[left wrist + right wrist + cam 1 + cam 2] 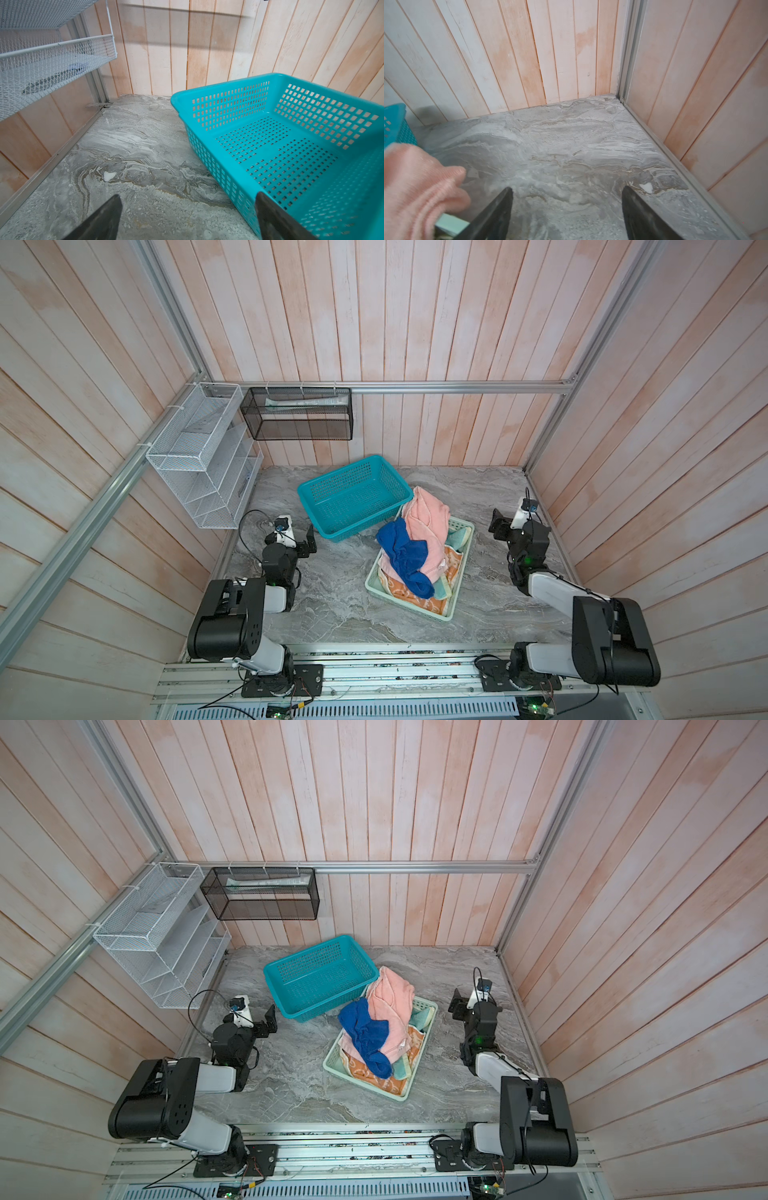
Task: Fold and stack the towels
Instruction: 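Move both grippers from rest toward the pale green basket of towels, then grasp the blue towel in the green basket with the right gripper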
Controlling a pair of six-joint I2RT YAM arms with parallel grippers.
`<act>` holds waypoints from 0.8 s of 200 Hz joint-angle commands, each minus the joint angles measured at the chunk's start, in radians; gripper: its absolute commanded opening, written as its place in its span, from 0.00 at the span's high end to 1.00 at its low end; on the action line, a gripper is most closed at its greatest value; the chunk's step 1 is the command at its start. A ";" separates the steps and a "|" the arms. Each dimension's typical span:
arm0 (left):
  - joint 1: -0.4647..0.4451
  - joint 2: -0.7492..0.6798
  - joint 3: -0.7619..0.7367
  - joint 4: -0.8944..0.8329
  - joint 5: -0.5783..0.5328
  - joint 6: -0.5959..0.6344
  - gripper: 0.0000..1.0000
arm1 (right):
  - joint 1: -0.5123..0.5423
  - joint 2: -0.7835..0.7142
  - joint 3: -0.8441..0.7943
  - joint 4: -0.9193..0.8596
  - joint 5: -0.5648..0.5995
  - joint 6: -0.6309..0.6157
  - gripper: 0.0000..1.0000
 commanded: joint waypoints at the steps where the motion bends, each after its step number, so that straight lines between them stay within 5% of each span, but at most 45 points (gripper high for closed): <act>1: -0.006 -0.104 0.006 -0.084 -0.021 0.007 0.00 | 0.202 -0.009 0.137 -0.438 0.092 0.040 0.20; 37: -0.015 -0.301 0.271 -0.715 0.030 -0.121 0.01 | 0.534 0.055 0.265 -0.614 -0.041 0.229 0.23; 67: -0.135 -0.292 0.418 -0.930 0.143 -0.196 0.14 | 0.678 0.149 0.271 -0.559 -0.108 0.349 0.29; 112: -0.368 -0.067 0.615 -1.085 0.320 -0.358 0.57 | 0.588 0.262 0.276 -0.633 -0.163 0.367 0.33; 160: -0.492 0.147 0.708 -1.057 0.346 -0.419 0.68 | 0.359 0.275 0.193 -0.653 -0.209 0.315 0.37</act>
